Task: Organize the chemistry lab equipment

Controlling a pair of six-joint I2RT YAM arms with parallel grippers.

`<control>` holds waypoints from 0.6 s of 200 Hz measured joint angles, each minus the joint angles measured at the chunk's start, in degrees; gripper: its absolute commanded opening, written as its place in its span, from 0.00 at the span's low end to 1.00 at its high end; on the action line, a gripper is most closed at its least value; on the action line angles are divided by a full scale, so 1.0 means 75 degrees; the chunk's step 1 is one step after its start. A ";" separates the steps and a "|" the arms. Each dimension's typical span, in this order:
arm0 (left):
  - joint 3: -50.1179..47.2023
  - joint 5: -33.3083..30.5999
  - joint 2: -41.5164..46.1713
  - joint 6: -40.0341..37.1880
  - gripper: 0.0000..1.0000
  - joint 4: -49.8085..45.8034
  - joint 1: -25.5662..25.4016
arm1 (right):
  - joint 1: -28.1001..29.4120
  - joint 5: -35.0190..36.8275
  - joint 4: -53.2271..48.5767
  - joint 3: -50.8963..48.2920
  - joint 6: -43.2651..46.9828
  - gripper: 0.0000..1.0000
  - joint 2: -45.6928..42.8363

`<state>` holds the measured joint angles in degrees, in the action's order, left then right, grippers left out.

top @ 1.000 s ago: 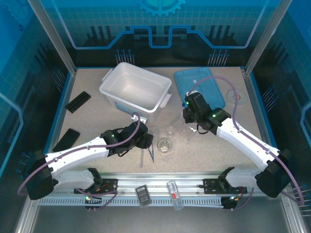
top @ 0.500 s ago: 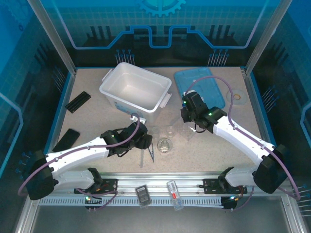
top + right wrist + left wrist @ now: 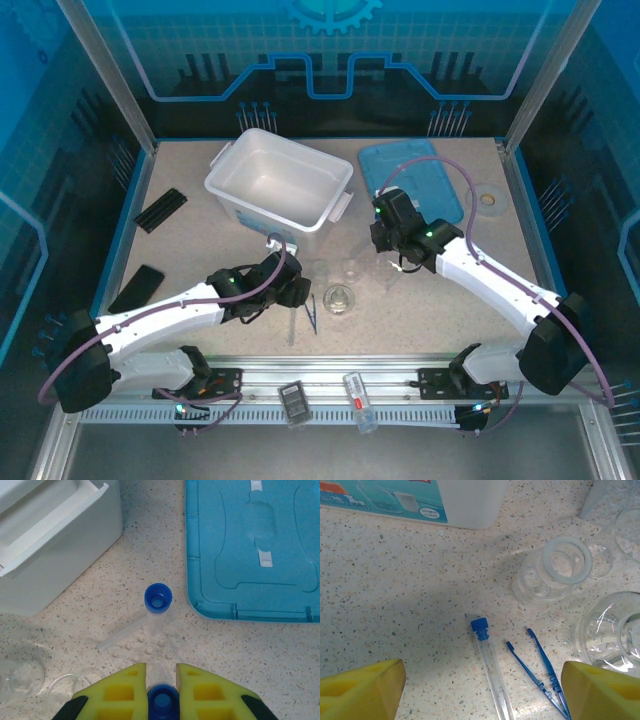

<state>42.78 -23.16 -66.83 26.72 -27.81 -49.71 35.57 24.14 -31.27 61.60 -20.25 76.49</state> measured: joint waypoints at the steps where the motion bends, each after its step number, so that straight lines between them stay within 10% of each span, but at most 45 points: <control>1: 0.0000 0.0000 0.0000 0.0000 0.82 0.0000 0.0003 | 0.0000 0.0000 0.0000 0.0000 -0.0003 0.15 0.0000; 120: -0.0128 0.0000 0.0012 0.0003 0.83 0.0000 0.0058 | -0.0032 -0.0035 0.0175 -0.0003 0.0032 0.24 0.0207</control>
<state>41.82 -23.16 -66.74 26.74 -27.81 -49.28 35.33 23.88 -29.95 61.58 -20.01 78.04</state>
